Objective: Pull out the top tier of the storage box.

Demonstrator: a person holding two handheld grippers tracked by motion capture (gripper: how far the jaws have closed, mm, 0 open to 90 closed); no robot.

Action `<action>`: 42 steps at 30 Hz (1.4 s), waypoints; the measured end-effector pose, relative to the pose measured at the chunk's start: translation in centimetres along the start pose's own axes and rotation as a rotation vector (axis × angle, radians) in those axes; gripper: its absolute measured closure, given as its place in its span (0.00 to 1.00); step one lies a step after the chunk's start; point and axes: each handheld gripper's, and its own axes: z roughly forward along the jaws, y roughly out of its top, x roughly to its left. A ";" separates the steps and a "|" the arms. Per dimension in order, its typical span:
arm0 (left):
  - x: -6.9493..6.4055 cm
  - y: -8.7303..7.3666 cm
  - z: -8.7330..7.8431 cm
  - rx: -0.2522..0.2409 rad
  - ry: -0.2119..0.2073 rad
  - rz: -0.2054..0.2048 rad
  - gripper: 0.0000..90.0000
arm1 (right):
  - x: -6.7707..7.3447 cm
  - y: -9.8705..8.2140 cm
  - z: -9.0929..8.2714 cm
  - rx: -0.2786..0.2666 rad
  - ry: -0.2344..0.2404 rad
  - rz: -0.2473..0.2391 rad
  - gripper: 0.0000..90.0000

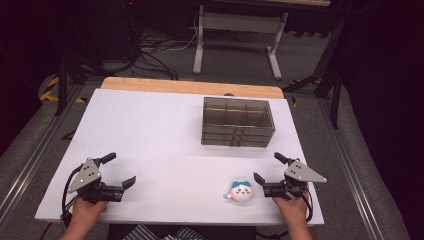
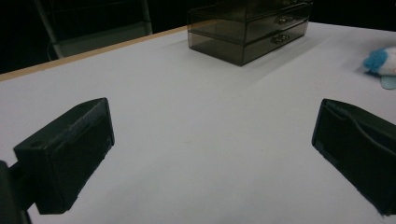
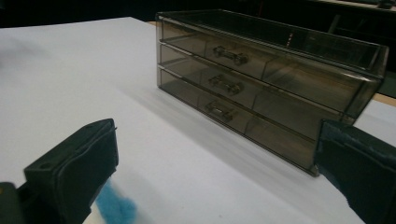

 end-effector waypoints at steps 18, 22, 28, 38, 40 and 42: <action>0.1 0.0 0.0 -0.004 -0.012 -0.002 0.00 | 1.3 3.2 1.7 0.004 0.085 -0.038 0.02; 0.1 0.0 0.0 -0.002 -0.013 -0.001 0.00 | 1.5 3.6 2.2 0.024 0.097 -0.043 0.03; 0.1 0.0 0.0 -0.001 -0.015 -0.002 0.00 | 1.9 4.3 2.8 0.007 0.107 -0.078 0.04; 0.1 0.0 0.0 0.001 -0.016 -0.002 0.00 | 2.3 5.0 3.8 0.029 0.125 -0.101 0.05; 0.1 0.0 0.0 -0.001 -0.017 -0.005 0.00 | 2.4 5.1 4.1 0.031 0.130 -0.105 0.05; 0.1 0.0 0.0 -0.002 -0.017 -0.002 0.00 | 2.5 5.3 4.2 0.032 0.130 -0.110 0.05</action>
